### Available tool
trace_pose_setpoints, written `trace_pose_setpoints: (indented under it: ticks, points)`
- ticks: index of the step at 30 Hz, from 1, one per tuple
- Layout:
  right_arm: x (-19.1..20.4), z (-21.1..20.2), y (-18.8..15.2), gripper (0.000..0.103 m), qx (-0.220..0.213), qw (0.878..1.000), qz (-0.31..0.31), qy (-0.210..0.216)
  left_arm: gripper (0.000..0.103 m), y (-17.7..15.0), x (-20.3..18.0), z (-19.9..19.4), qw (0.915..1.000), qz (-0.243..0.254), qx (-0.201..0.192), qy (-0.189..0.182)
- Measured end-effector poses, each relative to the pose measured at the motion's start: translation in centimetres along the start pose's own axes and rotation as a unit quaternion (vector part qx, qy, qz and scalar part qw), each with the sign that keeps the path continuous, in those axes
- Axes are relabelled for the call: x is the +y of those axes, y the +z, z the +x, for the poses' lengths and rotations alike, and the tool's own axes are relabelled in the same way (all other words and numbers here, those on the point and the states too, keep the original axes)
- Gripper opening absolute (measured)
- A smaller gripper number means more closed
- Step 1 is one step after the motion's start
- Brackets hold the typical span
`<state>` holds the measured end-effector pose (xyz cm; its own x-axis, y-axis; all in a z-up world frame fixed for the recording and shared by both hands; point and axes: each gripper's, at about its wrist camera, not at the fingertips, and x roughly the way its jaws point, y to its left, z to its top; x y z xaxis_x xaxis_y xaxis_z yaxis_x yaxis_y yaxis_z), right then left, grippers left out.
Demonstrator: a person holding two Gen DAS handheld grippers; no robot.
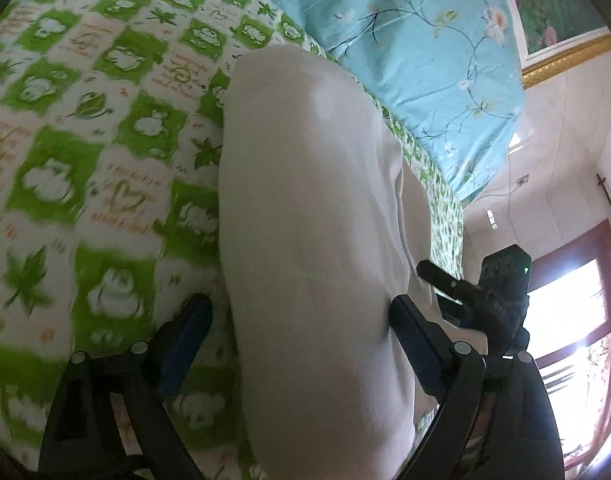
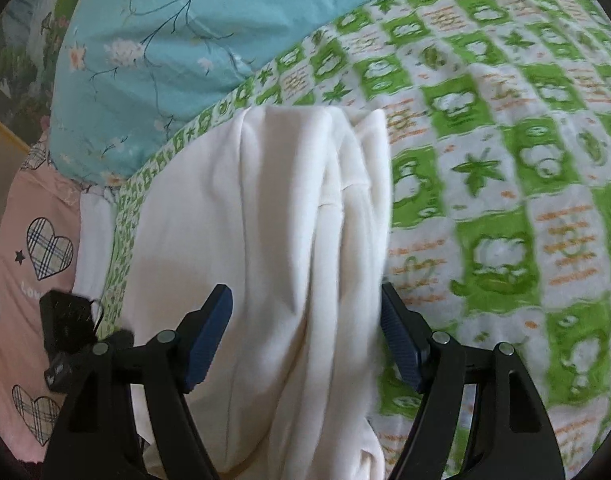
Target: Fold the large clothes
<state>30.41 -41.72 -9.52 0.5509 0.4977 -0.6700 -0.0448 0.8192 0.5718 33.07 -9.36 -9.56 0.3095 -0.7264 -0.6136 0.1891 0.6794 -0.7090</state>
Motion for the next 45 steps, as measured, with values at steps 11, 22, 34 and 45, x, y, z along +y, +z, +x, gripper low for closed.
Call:
trace_pose_setpoints:
  ticks: [11,22,34,45]
  points:
    - [0.0,2.0,0.2,0.023,0.028,0.999,0.015,0.02,0.047,1.0,-3.5,2.6,0.9974,0.065,0.002,0.03]
    - [4.9,-0.5,-2.3,0.018,0.004,0.998,0.003,0.057,0.038,-3.1,-3.7,-5.3,0.9953,0.082,-0.036,0.036]
    - [15.8,3.3,-10.1,0.018,0.064,0.982,-0.063,0.167,0.038,-10.1,1.9,-20.6,0.9903,0.054,-0.086,0.094]
    - [15.8,8.2,-12.7,0.037,0.112,0.985,-0.039,0.127,0.06,-11.9,6.9,-19.7,0.9881,-0.008,-0.078,0.132]
